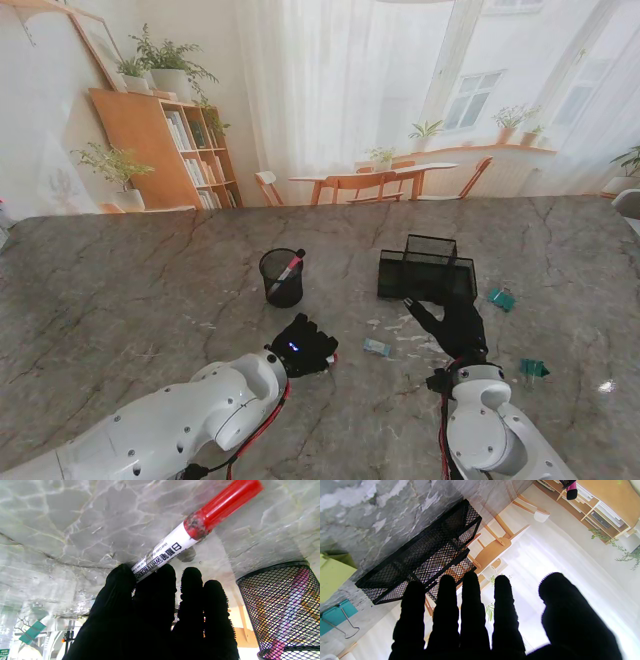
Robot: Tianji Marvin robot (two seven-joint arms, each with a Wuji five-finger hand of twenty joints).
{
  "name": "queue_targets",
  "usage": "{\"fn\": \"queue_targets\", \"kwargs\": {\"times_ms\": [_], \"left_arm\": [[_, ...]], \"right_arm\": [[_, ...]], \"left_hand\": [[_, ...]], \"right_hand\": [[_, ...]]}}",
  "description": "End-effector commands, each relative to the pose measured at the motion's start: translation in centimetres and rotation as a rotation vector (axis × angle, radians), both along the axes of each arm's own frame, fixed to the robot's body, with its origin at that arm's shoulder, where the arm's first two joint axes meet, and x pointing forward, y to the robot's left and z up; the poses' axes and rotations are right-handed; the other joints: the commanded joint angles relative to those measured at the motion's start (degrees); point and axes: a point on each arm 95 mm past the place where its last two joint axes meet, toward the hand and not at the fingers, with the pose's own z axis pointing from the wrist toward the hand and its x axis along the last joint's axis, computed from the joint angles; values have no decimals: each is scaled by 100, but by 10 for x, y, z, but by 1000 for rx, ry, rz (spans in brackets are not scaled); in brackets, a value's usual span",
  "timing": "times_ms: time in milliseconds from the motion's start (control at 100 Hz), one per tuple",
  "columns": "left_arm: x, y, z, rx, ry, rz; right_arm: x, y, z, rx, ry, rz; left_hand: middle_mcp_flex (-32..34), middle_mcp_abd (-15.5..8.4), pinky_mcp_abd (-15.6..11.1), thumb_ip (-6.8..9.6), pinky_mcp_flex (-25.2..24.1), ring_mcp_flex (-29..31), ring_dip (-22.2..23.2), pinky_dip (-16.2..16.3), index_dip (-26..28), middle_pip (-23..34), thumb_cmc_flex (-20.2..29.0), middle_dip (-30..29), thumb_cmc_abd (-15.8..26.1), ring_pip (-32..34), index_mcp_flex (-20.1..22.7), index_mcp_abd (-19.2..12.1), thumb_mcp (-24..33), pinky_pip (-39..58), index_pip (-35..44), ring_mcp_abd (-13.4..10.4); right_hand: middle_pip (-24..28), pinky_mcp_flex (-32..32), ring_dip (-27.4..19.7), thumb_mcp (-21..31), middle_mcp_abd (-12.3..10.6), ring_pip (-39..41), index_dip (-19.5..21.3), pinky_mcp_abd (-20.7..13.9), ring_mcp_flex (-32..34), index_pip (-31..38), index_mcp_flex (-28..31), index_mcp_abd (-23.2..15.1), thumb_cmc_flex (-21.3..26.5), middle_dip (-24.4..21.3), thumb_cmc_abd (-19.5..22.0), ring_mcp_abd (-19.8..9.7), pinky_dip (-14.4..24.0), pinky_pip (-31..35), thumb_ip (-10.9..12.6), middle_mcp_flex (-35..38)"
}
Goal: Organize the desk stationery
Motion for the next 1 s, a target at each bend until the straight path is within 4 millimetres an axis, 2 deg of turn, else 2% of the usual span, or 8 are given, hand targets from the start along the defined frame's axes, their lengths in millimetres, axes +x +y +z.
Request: {"fn": "queue_targets", "kwargs": {"times_ms": [0,100,190,370,470,660,990], "left_arm": [[-16,22,-40,72,94,31],[-15,23,-37,42,84,36],[-15,24,-35,19,77,34],[-15,25,-34,-9,76,29],[-13,26,-35,-30,83,27],[-12,28,-32,-68,70,29],[-15,31,-20,-114,20,38]], "right_arm": [[-2,1,-1,2,8,2],[-2,1,-1,1,5,-1],[-2,0,0,1,4,-3],[-3,0,0,2,1,-8],[-3,0,0,8,0,-12],[-3,0,1,9,-2,-14],[-4,0,1,10,-6,-17]], "left_hand": [[261,-739,-171,-59,48,90,-50,169,-184,29,418,46,-1172,-21,559,-678,261,168,354,-6],[266,-851,-235,48,148,133,-121,117,144,-64,210,106,-1145,-130,407,-697,583,66,484,-65],[296,-952,-291,254,223,182,-174,66,534,-201,-130,185,-1207,-258,327,-727,1110,-38,520,-136],[428,-1171,-382,429,439,336,-216,13,1089,-308,-746,294,-1327,-438,242,-836,2108,-211,758,-283],[442,-1240,-421,432,491,384,-206,25,1296,-259,-1048,330,-1412,-485,221,-865,2694,-280,905,-325],[453,-1346,-488,469,616,455,-187,18,1383,-215,-1237,321,-1425,-544,191,-933,2968,-387,988,-411],[359,-1423,-519,461,638,435,-184,40,1373,-204,-1265,309,-1361,-628,89,-998,2968,-446,1023,-497]], "right_hand": [[51,-48,76,-136,28,32,53,56,6,60,109,-4,1,104,154,0,93,92,191,18],[52,-47,78,-139,26,36,51,56,11,55,95,-10,-4,104,154,0,94,94,190,17],[51,-46,77,-138,31,35,52,62,7,58,105,-13,-3,104,162,-3,95,95,191,14],[57,-41,80,-144,32,40,53,58,13,61,112,2,-12,107,185,9,97,99,191,29],[61,-45,81,-147,28,44,54,65,14,65,124,-5,-15,109,199,13,98,99,191,38],[62,-45,84,-158,32,48,55,72,19,74,149,-16,-26,110,221,10,100,103,191,39],[61,-43,86,-170,31,51,54,72,24,74,144,0,-29,111,243,9,101,104,192,42]]}}
